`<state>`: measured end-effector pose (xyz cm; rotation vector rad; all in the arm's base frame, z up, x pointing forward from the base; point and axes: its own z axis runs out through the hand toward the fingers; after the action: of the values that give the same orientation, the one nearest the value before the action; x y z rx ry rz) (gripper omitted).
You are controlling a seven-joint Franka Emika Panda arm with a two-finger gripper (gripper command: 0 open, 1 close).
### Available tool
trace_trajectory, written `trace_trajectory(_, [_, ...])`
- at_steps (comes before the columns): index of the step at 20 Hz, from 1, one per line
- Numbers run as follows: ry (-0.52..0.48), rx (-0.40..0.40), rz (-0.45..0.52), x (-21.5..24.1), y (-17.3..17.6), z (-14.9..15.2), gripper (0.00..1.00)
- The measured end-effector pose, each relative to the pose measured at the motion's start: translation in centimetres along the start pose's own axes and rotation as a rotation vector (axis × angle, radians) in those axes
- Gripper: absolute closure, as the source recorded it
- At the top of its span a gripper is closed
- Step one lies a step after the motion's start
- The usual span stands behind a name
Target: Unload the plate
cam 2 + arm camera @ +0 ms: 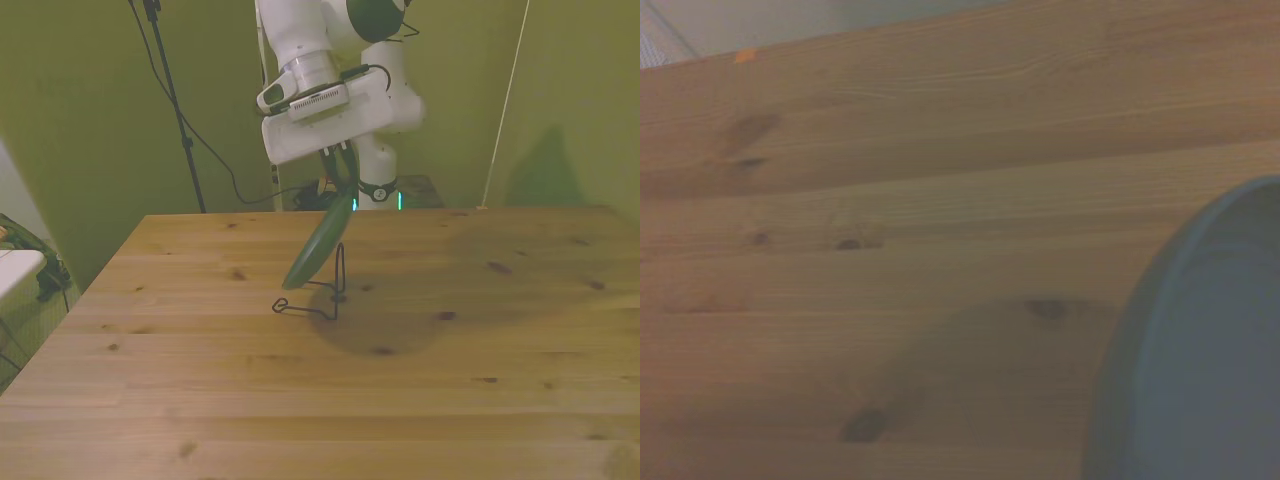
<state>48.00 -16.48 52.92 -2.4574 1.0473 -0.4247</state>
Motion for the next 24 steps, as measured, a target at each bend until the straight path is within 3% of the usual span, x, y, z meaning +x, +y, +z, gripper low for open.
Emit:
trace_trajectory(8, [-0.013,-0.034,-0.042,-2.2,-0.8,-4.3,1.00])
trace_trajectory(16, [-0.014,-0.033,-0.076,-4.6,-7.2,-7.3,1.00])
trace_trajectory(19, [-0.014,-0.035,-0.045,-4.3,-9.7,-6.7,1.00])
trace_trajectory(24, [0.000,-0.031,0.033,-0.7,-14.4,-3.0,1.00])
